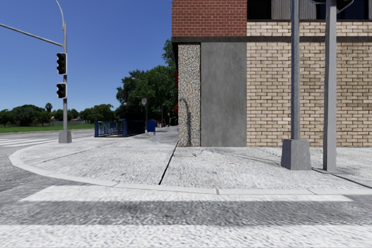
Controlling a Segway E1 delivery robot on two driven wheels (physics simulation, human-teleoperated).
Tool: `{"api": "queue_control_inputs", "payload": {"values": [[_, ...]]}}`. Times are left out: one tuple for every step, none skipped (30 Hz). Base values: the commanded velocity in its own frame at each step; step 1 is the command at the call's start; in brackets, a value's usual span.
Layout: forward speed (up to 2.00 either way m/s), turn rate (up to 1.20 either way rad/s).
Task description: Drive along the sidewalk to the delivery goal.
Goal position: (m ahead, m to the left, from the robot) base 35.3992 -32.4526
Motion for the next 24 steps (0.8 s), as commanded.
{"api": "queue_control_inputs", "payload": {"values": [[2.00,-0.11],[2.00,0.00],[2.00,0.00],[2.00,0.00],[2.00,0.00],[2.00,0.00],[2.00,0.00],[2.00,0.00],[2.00,0.00],[2.00,0.00],[2.00,0.00],[2.00,0.00],[2.00,0.00],[2.00,0.00],[2.00,0.00],[2.00,0.00],[2.00,0.00],[2.00,0.00],[2.00,0.00],[2.00,0.00],[2.00,0.00],[2.00,0.00],[2.00,0.00],[2.00,0.00]]}}
